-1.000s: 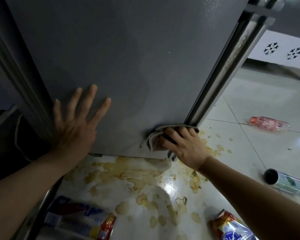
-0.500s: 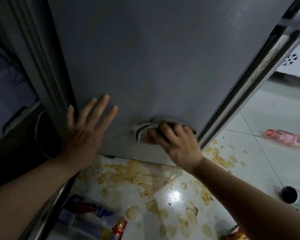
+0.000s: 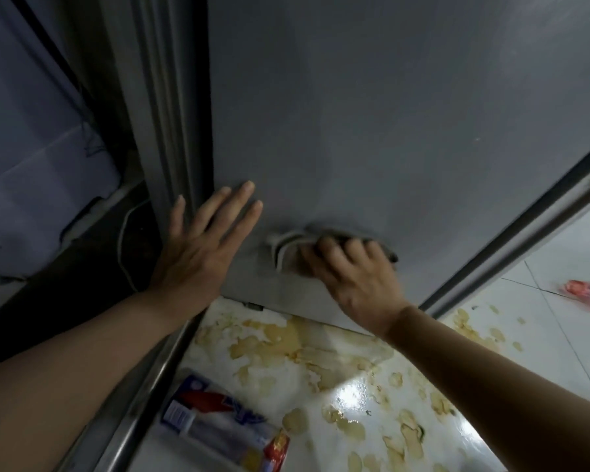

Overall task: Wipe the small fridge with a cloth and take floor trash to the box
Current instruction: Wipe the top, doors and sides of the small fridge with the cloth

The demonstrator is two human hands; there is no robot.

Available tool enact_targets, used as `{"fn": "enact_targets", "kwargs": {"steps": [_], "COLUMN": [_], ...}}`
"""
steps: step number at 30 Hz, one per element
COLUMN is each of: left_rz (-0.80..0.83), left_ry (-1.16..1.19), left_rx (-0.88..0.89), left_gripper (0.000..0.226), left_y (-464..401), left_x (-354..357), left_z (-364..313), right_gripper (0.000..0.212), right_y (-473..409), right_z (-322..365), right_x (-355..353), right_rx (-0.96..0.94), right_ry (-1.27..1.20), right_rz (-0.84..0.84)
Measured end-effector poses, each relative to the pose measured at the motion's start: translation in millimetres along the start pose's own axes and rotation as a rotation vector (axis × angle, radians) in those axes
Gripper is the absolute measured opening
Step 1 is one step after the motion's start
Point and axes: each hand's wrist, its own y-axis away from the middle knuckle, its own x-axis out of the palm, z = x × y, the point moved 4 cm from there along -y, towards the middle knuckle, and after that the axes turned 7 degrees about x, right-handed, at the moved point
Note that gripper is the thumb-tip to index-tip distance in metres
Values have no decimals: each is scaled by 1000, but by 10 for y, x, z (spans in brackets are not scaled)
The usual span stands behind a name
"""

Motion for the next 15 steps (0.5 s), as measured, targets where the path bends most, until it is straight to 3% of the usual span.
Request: {"fn": "enact_targets", "kwargs": {"steps": [2,3,7,11,13,15], "left_rz": [-6,-5,-11,3,17,26], "left_ry": [24,37,64,97,118,134], "left_rx": [7,13,14,41,54,53], "left_gripper": [78,76,76,59,59,65], "left_y": [-7,-12,43,88,105,114], "left_x": [-13,-28,-74,-51,-22,-16], "left_z": [-14,-10,97,205,210,216], "right_gripper": [35,33,36,38,39,41], "right_y": [49,21,-210,-448,-468,-445], "right_z": [185,198,-14,-156,-2,250], "right_x": [85,75,-157,-261,-183,-46], "right_rx": [-202,-202,66,248,173,-19], "right_ry": [66,65,-90,-108,-63,20], "right_rz": [130,145,-14,-133,-118,-24]}}
